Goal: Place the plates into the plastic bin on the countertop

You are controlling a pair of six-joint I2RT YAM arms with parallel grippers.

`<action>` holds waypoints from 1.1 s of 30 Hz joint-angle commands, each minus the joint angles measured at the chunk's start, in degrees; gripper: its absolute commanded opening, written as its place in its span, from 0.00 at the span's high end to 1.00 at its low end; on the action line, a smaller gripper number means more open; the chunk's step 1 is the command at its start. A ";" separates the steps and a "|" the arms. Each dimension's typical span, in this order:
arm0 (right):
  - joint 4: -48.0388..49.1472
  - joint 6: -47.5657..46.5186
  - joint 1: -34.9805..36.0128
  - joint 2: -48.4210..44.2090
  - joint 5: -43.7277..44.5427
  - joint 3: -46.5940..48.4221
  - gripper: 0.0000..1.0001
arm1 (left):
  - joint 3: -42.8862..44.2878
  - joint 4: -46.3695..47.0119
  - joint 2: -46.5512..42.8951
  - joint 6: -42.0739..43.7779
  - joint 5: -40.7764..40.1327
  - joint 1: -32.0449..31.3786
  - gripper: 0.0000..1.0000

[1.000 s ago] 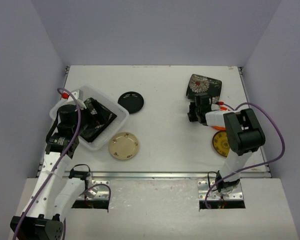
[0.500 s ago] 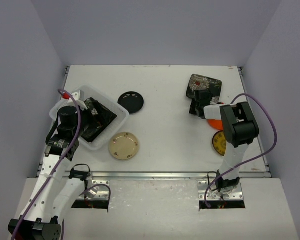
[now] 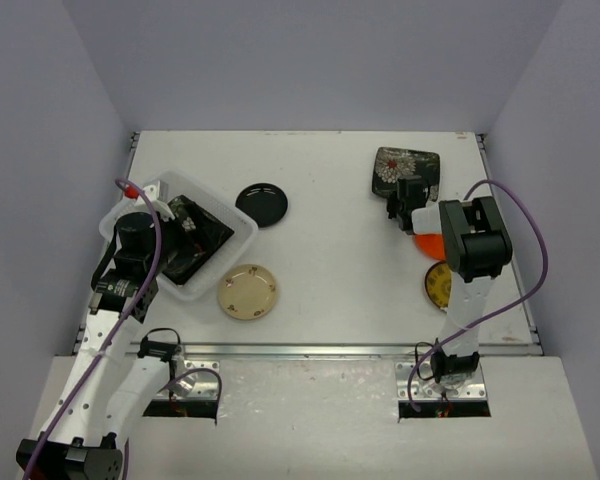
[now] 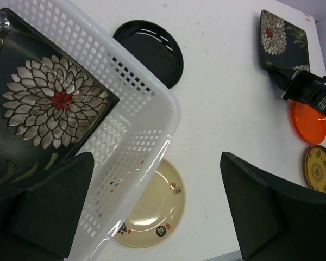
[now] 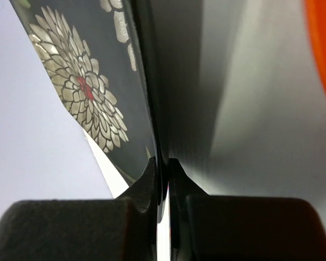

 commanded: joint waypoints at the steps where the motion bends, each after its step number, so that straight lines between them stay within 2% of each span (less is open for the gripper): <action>1: 2.79 -11.23 -0.69 0.62 -6.33 0.20 1.00 | -0.01 2.87 -0.28 0.69 0.65 -0.61 0.00; 5: 12.41 -20.12 -2.51 -1.08 -14.72 0.24 1.00 | -0.01 2.83 -0.33 0.69 0.74 -0.62 0.00; 7: 17.77 -24.77 -3.52 -2.88 -21.62 0.08 1.00 | 0.06 2.97 -0.27 0.69 0.80 -0.70 0.00; 15: 17.57 -34.13 -5.26 -9.93 -45.82 -0.19 1.00 | 3.30 1.42 3.17 0.66 -0.14 -0.70 0.00; 16: 17.35 -34.25 -5.34 -10.05 -46.09 -0.38 1.00 | 4.18 1.41 3.27 0.24 -0.03 -0.69 0.00; 18: 15.04 -38.76 -5.26 -14.04 -54.84 -1.31 1.00 | 6.92 1.41 6.59 -0.27 4.31 -0.61 0.00; 20: 8.51 -43.59 -5.15 -16.45 -58.87 -1.37 1.00 | 10.95 1.44 10.24 -0.71 8.17 -0.61 0.00; 22: -2.05 -49.74 -4.58 -19.46 -62.70 0.37 1.00 | 13.75 2.49 13.23 -0.86 13.03 -0.64 0.00; 24: -17.56 -58.39 -3.24 -21.32 -66.03 4.77 1.00 | 15.74 5.57 16.76 -1.36 19.29 -0.69 0.00; 26: -25.45 -67.24 -0.53 -22.88 -67.17 6.54 1.00 | 17.33 10.37 21.77 -2.83 28.16 -0.70 0.00; 28: -27.69 -69.85 1.11 -25.25 -69.14 5.81 1.00 | 19.18 11.55 26.60 -3.53 32.35 -1.39 0.00; 32: -28.58 -70.84 3.71 -30.00 -72.88 4.32 1.00 | 23.53 8.40 35.13 -1.63 33.23 -3.04 0.00; 33: -29.30 -71.24 4.15 -30.35 -73.29 4.74 1.00 | 23.62 8.51 35.83 -1.38 33.34 -3.99 0.03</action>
